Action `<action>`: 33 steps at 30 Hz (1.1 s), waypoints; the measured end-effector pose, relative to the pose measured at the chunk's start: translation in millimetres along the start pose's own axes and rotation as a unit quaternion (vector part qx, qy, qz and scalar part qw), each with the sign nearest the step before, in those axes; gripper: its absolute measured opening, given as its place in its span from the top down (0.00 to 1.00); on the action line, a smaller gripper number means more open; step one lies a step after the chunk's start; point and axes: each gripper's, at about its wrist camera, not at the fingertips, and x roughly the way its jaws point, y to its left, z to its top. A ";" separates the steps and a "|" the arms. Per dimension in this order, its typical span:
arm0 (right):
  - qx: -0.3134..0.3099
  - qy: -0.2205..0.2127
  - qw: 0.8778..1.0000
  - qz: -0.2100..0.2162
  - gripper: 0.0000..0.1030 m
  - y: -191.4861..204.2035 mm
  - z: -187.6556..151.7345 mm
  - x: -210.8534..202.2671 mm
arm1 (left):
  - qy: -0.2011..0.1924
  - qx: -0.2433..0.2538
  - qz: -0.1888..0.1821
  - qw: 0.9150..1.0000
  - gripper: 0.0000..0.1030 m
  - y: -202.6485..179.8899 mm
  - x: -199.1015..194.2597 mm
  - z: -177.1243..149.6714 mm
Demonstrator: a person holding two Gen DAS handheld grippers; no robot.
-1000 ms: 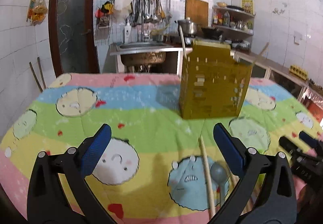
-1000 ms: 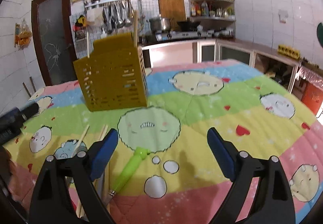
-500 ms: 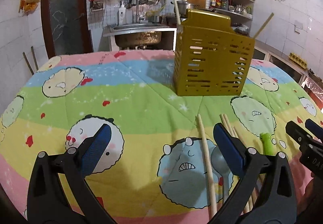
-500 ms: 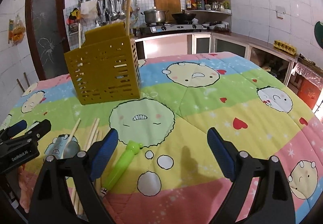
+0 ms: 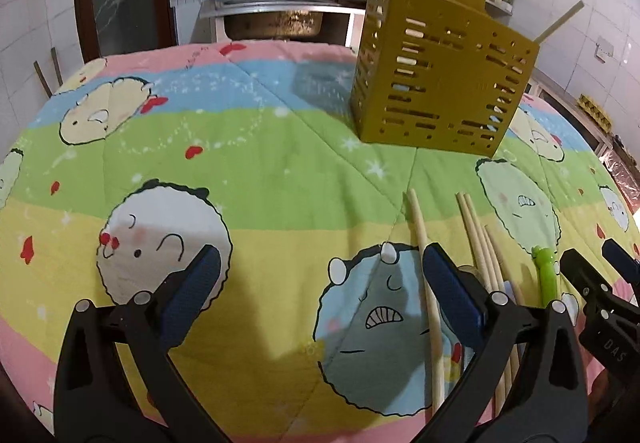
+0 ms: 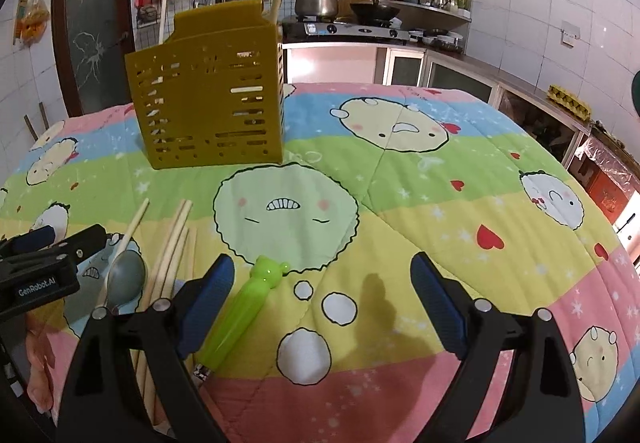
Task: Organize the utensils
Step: 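Grasp the green-handled utensil with the right gripper while the left gripper grasps a chopstick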
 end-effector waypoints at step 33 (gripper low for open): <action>0.016 0.110 0.993 0.025 0.75 27.0 9.8 34.3 | 0.067 0.075 -0.017 0.995 0.57 -44.4 30.8 21.6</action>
